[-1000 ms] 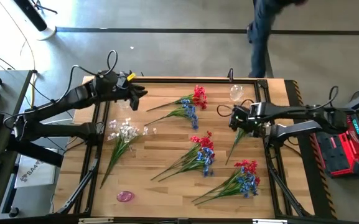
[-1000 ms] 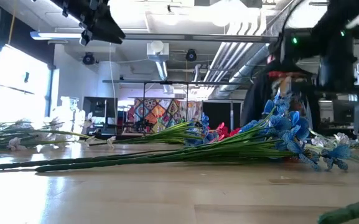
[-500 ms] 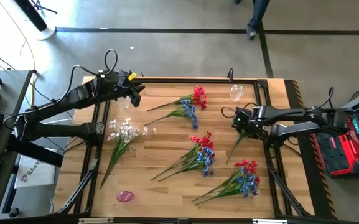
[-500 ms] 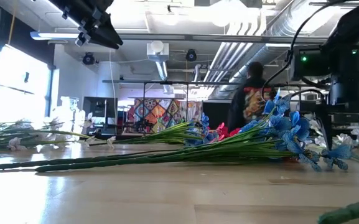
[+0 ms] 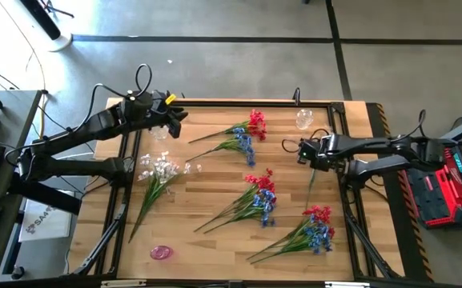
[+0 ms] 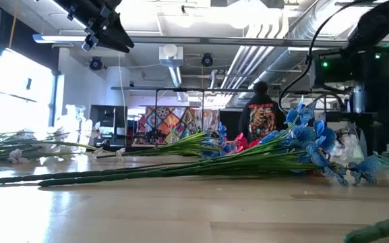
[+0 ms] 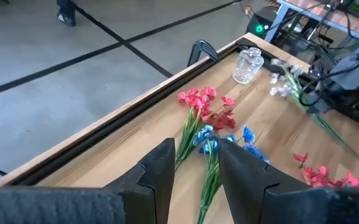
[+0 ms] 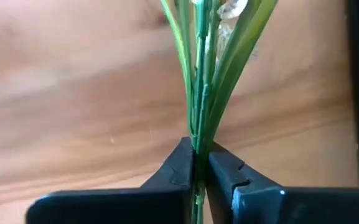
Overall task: Sort flowers into vase by color
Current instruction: Put the right white flowers into the right transparent vase
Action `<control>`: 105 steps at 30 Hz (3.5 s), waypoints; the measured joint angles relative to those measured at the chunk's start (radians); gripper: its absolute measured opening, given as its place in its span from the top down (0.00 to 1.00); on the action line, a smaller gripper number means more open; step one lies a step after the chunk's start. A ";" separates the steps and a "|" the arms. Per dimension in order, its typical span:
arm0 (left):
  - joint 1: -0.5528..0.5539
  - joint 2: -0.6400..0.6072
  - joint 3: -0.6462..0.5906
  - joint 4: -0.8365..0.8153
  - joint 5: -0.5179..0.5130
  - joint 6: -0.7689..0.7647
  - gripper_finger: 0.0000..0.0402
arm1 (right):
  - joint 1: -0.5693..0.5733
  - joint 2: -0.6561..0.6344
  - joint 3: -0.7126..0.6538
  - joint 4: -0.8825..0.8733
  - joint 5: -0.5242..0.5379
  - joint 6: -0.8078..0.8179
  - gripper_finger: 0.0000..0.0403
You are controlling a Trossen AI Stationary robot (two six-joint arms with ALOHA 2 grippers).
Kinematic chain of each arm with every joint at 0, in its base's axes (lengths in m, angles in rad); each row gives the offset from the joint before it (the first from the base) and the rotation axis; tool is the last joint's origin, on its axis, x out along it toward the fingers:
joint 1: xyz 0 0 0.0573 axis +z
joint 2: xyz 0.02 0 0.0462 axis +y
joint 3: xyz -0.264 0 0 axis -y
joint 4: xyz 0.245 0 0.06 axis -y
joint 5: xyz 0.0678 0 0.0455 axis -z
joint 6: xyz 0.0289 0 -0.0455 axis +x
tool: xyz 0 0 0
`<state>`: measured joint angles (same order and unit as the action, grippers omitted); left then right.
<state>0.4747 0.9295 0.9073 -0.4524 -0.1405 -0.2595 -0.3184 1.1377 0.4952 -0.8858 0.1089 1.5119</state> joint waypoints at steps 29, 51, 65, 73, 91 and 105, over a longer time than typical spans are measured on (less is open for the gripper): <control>-0.037 0.000 -0.001 -0.021 0.087 -0.106 0.72 | -0.123 -0.077 0.491 0.446 0.965 -1.087 0.99; -0.037 0.000 -0.001 -0.107 0.036 -0.124 0.72 | -0.351 -0.069 0.142 0.972 0.707 -1.325 0.98; -0.037 -0.003 -0.001 -0.131 0.049 -0.184 0.72 | -0.364 -0.120 0.296 0.489 0.610 -1.026 0.52; -0.039 -0.008 -0.001 -0.147 0.060 -0.185 0.72 | -0.454 -0.105 0.482 0.237 0.397 -1.045 0.38; -0.138 -0.005 -0.001 -0.277 0.088 -0.278 0.72 | -0.550 -0.054 0.665 -0.211 -0.053 -0.997 0.37; -0.348 -0.002 -0.114 -0.529 0.085 -0.623 0.72 | -0.182 -0.052 0.501 -0.020 -0.144 -0.823 0.37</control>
<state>0.1263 0.9279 0.7935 -0.9811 -0.0551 -0.8824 -0.5005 1.0855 0.9966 -0.9058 -0.0352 0.6893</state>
